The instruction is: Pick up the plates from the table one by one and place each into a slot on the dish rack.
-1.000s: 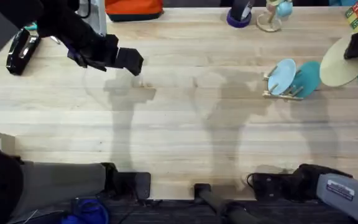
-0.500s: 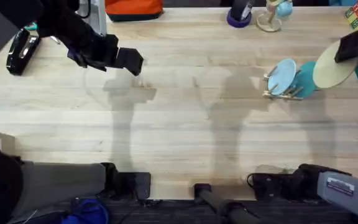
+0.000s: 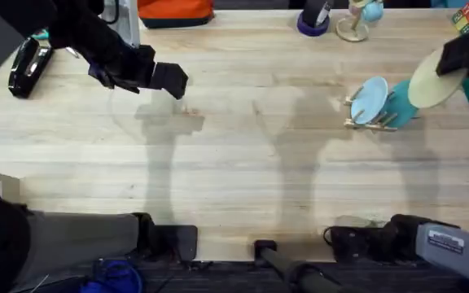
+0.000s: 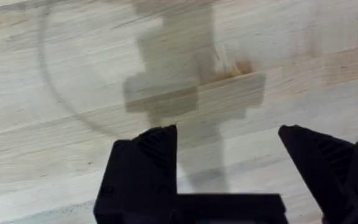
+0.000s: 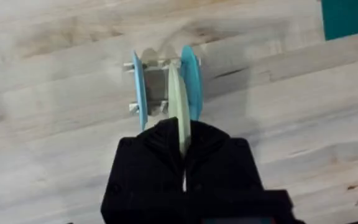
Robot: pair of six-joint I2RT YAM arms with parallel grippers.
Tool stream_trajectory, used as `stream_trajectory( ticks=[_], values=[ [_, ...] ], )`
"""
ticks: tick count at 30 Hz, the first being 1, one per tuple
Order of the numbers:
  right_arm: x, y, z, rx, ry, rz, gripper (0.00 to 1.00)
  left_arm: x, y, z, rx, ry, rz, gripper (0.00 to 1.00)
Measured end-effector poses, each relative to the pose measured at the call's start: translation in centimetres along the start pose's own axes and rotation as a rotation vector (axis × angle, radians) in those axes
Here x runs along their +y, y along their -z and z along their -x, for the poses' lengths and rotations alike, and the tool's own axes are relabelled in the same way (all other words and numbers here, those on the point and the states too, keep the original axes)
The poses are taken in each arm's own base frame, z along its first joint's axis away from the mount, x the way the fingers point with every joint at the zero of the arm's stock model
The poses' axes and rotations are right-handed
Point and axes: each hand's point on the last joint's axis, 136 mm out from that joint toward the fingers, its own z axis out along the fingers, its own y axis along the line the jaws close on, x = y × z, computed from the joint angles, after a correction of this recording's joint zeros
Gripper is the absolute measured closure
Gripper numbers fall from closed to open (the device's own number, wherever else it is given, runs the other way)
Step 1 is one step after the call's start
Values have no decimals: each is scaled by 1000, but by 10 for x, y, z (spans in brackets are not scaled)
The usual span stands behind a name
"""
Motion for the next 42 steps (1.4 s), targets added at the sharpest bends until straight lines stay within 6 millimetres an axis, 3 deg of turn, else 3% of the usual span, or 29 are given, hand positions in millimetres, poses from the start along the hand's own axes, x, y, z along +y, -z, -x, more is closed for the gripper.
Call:
stream_trajectory(
  ticks=[17, 42],
  values=[
    [4, -58, 2, 153, 9, -4, 969, 0, 0, 0, 0, 0, 0, 7],
    [5, -88, -9, 267, 13, -7, 969, 0, 0, 0, 0, 0, 0, 5]
  ],
)
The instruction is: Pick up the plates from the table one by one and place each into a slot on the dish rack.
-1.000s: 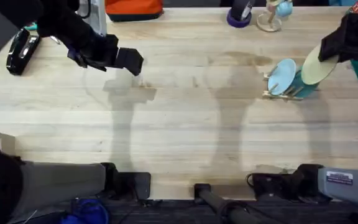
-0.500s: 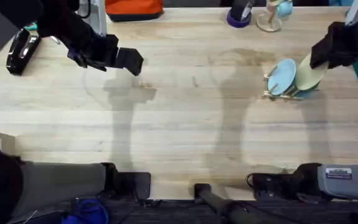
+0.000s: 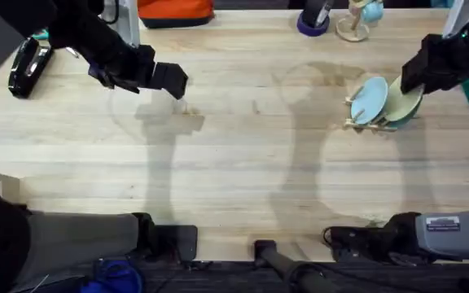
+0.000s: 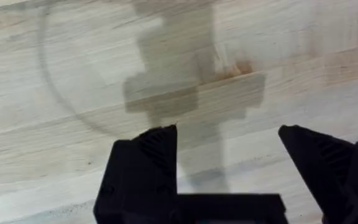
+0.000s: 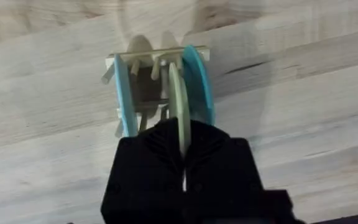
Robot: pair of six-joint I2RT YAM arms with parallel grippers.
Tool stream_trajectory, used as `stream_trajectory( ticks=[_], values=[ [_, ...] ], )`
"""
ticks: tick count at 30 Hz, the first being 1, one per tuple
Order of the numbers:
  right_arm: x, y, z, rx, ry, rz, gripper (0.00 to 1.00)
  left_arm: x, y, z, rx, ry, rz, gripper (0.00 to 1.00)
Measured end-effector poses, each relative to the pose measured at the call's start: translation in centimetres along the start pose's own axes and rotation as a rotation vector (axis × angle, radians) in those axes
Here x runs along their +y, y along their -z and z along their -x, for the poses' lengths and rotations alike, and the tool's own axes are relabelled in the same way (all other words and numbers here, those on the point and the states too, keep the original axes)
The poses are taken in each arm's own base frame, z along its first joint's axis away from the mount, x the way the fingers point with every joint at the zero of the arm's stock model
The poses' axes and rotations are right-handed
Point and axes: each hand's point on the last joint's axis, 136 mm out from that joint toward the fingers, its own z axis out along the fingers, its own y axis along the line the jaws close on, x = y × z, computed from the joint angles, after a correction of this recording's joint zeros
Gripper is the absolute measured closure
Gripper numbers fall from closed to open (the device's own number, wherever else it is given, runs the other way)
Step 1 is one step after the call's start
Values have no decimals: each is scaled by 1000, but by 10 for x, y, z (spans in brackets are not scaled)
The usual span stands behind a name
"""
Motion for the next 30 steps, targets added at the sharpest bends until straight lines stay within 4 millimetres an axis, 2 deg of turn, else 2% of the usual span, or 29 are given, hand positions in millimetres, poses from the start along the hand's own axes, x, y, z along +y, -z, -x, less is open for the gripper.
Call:
stream_trajectory(
  ticks=[8, 15, 21, 23, 25, 30],
  values=[
    [0, -5, 0, 16, -6, 0, 967, 0, 0, 0, 0, 0, 0, 7],
    [0, -5, 0, 16, -14, 0, 808, 0, 0, 0, 0, 0, 0, 7],
    [0, -5, 0, 16, -14, 0, 793, 0, 0, 0, 0, 0, 0, 6],
    [0, -5, 0, 16, -16, 1, 769, 0, 0, 0, 0, 0, 0, 6],
    [1, -5, 0, 16, -25, 3, 699, 0, 0, 0, 0, 0, 0, 6],
    [1, -2, 1, 11, -52, 2, 683, 0, 0, 0, 0, 0, 0, 6]
  ],
)
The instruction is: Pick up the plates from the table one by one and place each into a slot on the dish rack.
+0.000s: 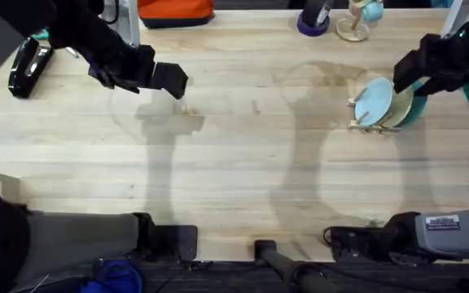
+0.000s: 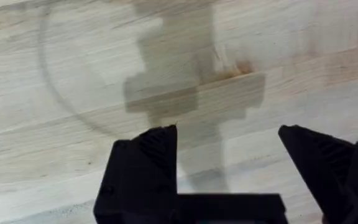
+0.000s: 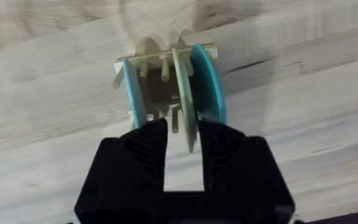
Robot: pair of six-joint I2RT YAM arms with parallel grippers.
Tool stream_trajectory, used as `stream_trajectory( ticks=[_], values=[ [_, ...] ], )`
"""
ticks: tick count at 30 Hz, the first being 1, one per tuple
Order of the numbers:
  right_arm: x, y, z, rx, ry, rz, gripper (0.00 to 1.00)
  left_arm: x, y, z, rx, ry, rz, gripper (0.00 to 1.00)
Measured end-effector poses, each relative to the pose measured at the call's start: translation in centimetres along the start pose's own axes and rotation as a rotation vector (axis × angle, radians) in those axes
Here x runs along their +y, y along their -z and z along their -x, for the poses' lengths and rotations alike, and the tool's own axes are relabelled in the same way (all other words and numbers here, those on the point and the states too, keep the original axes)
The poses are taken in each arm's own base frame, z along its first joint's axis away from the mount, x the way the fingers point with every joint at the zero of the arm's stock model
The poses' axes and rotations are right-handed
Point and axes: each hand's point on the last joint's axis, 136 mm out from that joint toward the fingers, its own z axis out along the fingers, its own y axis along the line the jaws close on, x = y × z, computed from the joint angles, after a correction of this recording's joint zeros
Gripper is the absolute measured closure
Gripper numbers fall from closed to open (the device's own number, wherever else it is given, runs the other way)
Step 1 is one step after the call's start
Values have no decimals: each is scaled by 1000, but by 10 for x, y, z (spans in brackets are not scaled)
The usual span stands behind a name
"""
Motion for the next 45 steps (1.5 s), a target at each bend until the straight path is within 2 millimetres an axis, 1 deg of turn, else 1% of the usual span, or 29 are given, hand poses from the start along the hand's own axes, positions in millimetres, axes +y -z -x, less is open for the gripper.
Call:
stream_trajectory(
  ticks=[3, 7, 14, 16, 19, 22, 23, 24, 25, 26, 27, 30, 33, 39, 42, 45],
  values=[
    [0, 9, 3, -8, -8, 1, 683, 0, 0, 0, 0, 0, 0, 6],
    [-1, 27, 8, -25, -17, 3, 683, 0, 0, 0, 0, 0, 0, 6],
    [-3, 64, 13, -54, -22, 5, 674, 0, 0, 0, 0, 0, 0, 6],
    [-3, 77, 14, -69, -22, 7, 645, 0, 0, 0, 0, 0, 0, 6],
    [-4, 97, 18, -100, -24, 10, 549, 0, 0, 0, 0, 0, 0, 6],
    [-5, 117, 22, -140, -27, 14, 425, 0, 0, 0, 0, 0, 0, 8],
    [-5, 123, 23, -155, -30, 15, 359, 0, 0, 0, 0, 0, 0, 7],
    [-5, 127, 24, -168, -31, 17, 256, 0, 0, 0, 0, 0, 0, 7],
    [-5, 131, 24, -179, -32, 18, 113, 0, 0, 0, 0, 0, 0, 7],
    [-6, 135, 22, -188, -32, 18, 32, 0, 0, 0, 0, 0, 0, 6],
    [-6, 138, 19, -193, -33, 19, 16, 0, 0, 0, 0, 0, 0, 6],
    [-6, 152, 12, -228, -34, 31, 9, 0, 0, 0, 0, 0, 0, 6],
    [1, 168, 3, -272, -21, 85, 7, 0, 0, 0, 0, 0, 0, 6],
    [29, 203, -17, -365, 109, 256, 7, 0, 0, 0, 0, 0, 0, 6],
    [41, 215, -28, -397, 199, 323, 7, 0, 0, 0, 0, 0, 0, 6],
    [47, 224, -34, -428, 257, 358, 7, 0, 0, 0, 0, 0, 0, 6]
  ],
)
